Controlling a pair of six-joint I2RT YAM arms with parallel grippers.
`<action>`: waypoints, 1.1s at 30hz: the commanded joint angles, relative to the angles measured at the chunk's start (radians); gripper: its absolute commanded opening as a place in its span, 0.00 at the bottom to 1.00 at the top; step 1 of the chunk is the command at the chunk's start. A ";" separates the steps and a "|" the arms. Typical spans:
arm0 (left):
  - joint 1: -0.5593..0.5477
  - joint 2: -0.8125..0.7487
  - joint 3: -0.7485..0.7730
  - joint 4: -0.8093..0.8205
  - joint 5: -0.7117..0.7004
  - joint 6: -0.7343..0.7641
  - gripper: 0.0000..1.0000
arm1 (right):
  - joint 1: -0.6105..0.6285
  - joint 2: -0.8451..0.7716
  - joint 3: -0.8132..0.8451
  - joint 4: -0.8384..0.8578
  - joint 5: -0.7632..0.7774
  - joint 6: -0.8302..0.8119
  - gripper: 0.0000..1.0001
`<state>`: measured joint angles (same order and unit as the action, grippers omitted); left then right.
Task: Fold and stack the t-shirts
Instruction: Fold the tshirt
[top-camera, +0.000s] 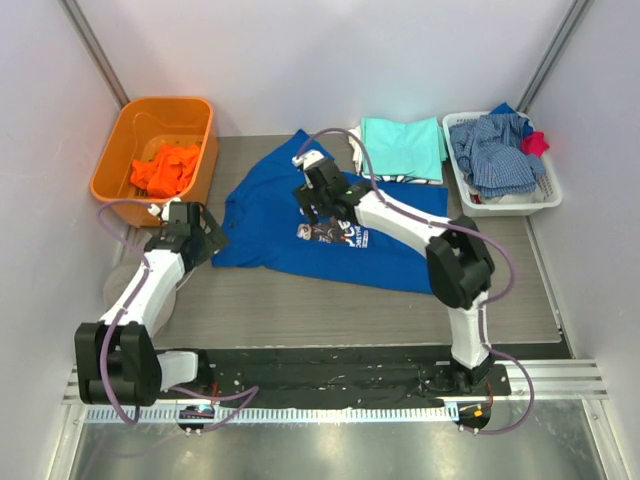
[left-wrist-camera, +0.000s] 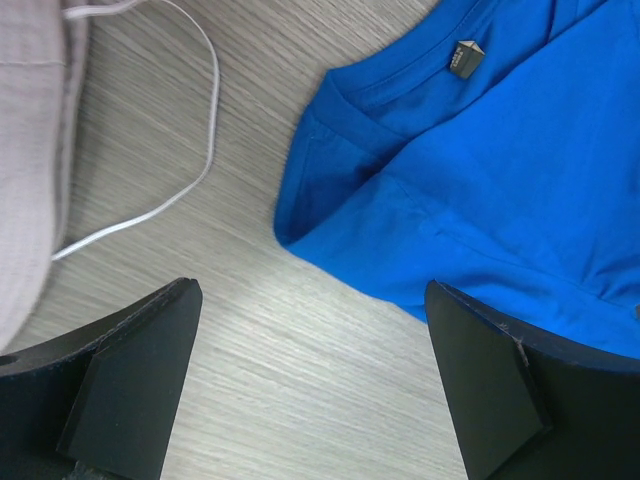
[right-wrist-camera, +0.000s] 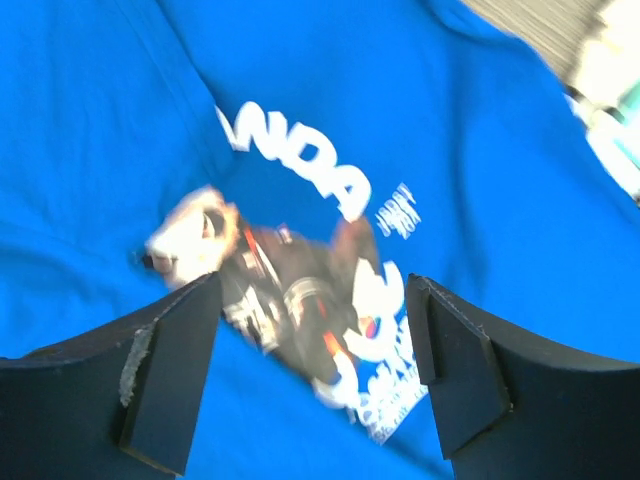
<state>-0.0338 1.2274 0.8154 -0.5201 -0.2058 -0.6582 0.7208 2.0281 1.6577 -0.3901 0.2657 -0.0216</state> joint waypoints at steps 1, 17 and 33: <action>0.006 0.020 0.010 0.094 0.029 -0.063 1.00 | -0.004 -0.225 -0.159 0.025 0.069 0.100 0.82; 0.006 0.063 0.001 0.124 0.028 -0.066 1.00 | -0.004 -0.562 -0.799 0.102 0.099 0.520 0.82; 0.006 0.184 0.036 0.169 0.022 -0.064 1.00 | -0.004 -0.529 -0.921 0.169 0.087 0.657 0.82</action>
<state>-0.0322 1.3640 0.8150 -0.4023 -0.1822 -0.7219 0.7158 1.5143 0.7479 -0.2581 0.3492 0.5865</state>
